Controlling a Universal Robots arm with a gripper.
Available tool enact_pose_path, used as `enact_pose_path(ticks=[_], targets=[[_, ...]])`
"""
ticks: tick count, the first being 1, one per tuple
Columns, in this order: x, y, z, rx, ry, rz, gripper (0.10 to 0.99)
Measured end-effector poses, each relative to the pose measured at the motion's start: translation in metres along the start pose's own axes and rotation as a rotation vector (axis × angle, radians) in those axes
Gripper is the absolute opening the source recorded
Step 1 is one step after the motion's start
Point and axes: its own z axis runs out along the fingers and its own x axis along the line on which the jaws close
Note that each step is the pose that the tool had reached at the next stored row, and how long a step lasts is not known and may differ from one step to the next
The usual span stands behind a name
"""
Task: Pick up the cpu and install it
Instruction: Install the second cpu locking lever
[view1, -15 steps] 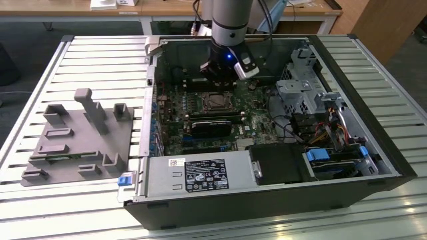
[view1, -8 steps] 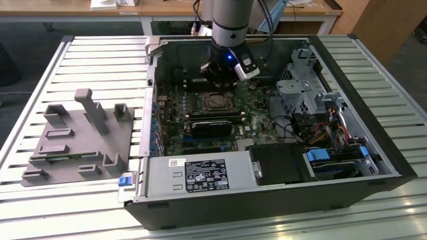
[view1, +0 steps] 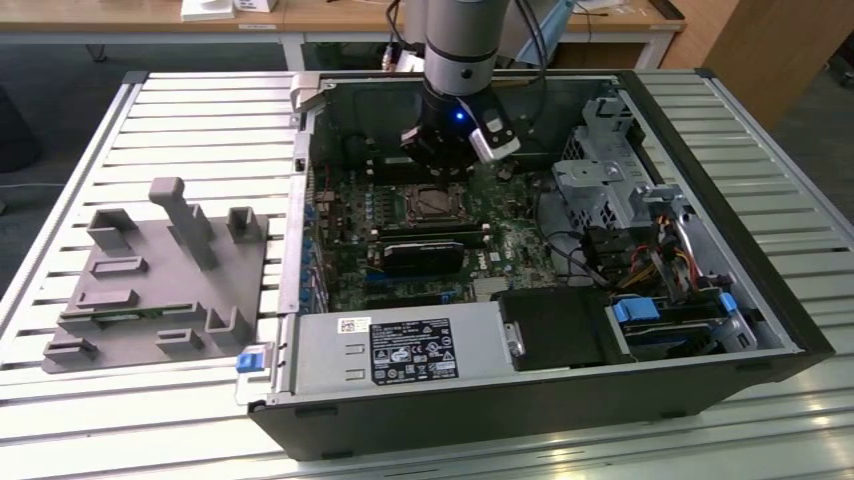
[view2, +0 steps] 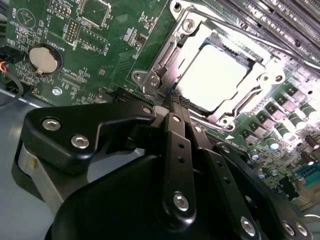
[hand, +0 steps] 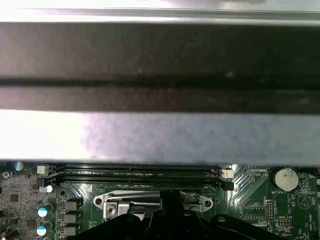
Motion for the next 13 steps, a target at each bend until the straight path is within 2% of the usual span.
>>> enact_pose_path(ticks=[8, 13], targets=[[-0.0001, -0.0053, -0.0006, -0.001, 0.0000, 0.000, 0.106], [-0.0001, -0.0053, -0.0059, -0.001, -0.0001, 0.000, 0.106]])
